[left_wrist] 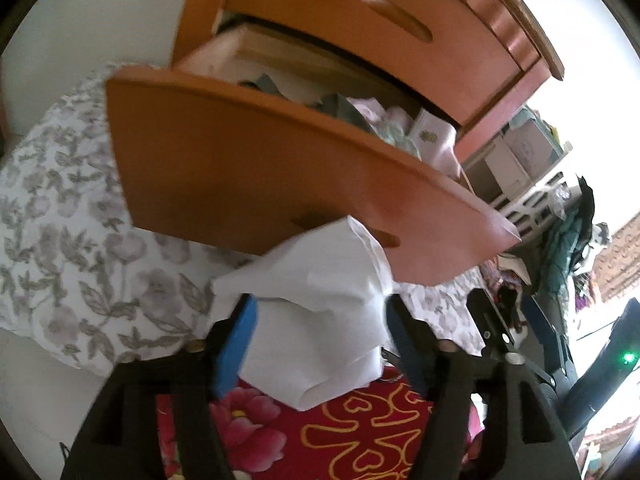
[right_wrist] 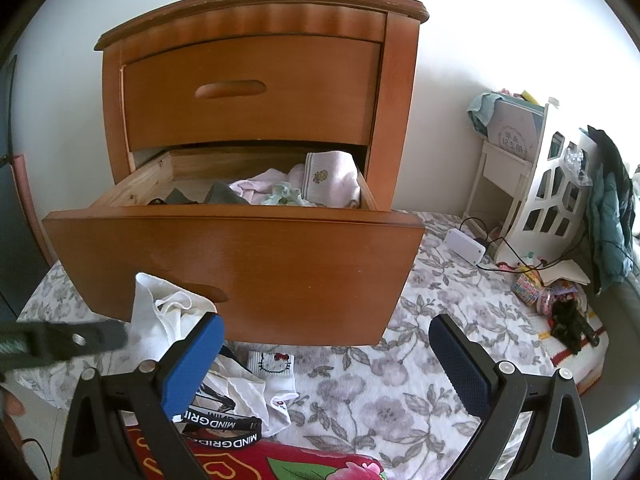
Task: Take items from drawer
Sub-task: 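Lower the white shirt onto the bed and open the left gripper, then move the open left gripper back into the drawer over the black cloth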
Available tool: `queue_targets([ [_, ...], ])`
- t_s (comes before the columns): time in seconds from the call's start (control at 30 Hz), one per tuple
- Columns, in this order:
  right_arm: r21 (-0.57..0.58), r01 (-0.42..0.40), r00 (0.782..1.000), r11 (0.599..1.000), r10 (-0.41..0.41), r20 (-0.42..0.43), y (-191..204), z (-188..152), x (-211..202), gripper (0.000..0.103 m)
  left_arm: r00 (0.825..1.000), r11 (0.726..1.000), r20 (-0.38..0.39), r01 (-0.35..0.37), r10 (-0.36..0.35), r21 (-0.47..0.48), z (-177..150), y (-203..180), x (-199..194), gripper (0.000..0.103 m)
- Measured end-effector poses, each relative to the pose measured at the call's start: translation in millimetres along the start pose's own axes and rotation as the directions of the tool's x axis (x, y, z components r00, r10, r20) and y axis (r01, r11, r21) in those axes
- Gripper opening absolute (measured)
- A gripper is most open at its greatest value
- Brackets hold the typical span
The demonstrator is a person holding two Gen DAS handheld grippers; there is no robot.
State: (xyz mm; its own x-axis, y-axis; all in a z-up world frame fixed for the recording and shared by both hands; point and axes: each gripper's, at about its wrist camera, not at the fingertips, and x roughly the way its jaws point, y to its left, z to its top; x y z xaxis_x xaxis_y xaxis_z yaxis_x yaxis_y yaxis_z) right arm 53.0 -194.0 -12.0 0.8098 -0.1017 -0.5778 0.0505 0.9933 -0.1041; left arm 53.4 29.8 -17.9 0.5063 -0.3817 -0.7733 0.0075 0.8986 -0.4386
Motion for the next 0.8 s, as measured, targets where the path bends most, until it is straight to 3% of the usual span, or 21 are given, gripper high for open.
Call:
queue_targets([
  [0.2,0.001,-0.001,1.000,1.000,0.001,0.000,0.1,0.0,0.1,0.103,0.996,0.998,0.057,-0.069,0.068,0.013,-0.6,4.1,-8.9,0.088],
  [0.3,0.001,-0.001,1.000,1.000,0.001,0.000,0.0,0.1,0.1,0.103,0.990,0.994,0.092,-0.104,0.102,0.019,0.0,8.8,-12.3,0.101],
  [0.47,0.002,-0.003,1.000,1.000,0.003,-0.005,-0.4,-0.7,1.3,0.103,0.981,0.990,0.139,-0.142,0.137,0.025,3.7,10.4,-18.6,0.101],
  [0.8,0.000,-0.002,1.000,1.000,0.002,-0.008,0.0,-0.8,1.9,0.103,0.966,0.990,0.220,-0.142,0.133,0.023,6.5,9.4,-39.4,0.101],
])
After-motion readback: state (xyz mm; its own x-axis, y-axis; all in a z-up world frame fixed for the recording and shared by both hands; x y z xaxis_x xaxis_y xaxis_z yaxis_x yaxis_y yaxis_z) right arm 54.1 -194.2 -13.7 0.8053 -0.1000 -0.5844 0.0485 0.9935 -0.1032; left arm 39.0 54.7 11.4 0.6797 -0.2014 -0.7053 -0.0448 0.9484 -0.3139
